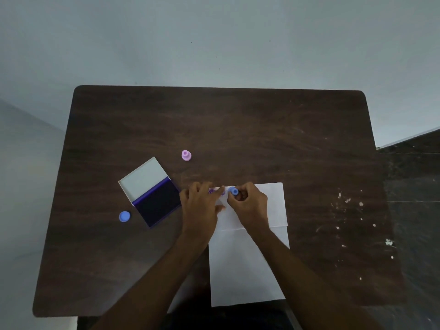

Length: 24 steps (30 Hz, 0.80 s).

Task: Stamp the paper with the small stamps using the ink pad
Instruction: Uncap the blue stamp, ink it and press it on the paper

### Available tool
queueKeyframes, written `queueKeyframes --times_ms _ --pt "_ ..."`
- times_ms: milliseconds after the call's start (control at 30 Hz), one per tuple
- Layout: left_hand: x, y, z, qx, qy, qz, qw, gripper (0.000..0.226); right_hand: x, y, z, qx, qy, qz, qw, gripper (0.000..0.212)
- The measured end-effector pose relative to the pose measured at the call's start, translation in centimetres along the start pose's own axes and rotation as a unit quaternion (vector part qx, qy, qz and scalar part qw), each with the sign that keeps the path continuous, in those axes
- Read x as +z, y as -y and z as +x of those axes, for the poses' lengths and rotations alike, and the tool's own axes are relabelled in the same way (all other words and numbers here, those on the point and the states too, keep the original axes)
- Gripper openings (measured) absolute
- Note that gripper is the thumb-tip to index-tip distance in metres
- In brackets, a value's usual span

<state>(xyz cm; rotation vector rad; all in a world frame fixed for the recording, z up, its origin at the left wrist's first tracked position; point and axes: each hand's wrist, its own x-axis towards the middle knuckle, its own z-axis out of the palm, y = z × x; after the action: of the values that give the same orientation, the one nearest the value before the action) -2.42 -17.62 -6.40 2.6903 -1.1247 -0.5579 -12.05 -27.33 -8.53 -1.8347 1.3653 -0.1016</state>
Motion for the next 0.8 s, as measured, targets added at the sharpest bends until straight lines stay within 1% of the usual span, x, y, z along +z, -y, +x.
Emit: queueKeyframes --times_ms 67,300,800 --pt "-0.04 -0.16 0.02 0.002 -0.011 0.012 1.000 0.053 -0.23 0.07 0.00 -0.003 -0.002 0.000 1.000 0.026" --pt "-0.09 -0.09 0.19 0.017 -0.009 0.041 0.999 0.051 -0.57 -0.05 -0.14 -0.004 0.001 -0.010 1.000 0.026" --pt "0.06 0.08 0.18 0.006 -0.013 0.021 1.000 0.049 0.00 -0.08 -0.11 -0.008 -0.004 -0.015 1.000 0.025"
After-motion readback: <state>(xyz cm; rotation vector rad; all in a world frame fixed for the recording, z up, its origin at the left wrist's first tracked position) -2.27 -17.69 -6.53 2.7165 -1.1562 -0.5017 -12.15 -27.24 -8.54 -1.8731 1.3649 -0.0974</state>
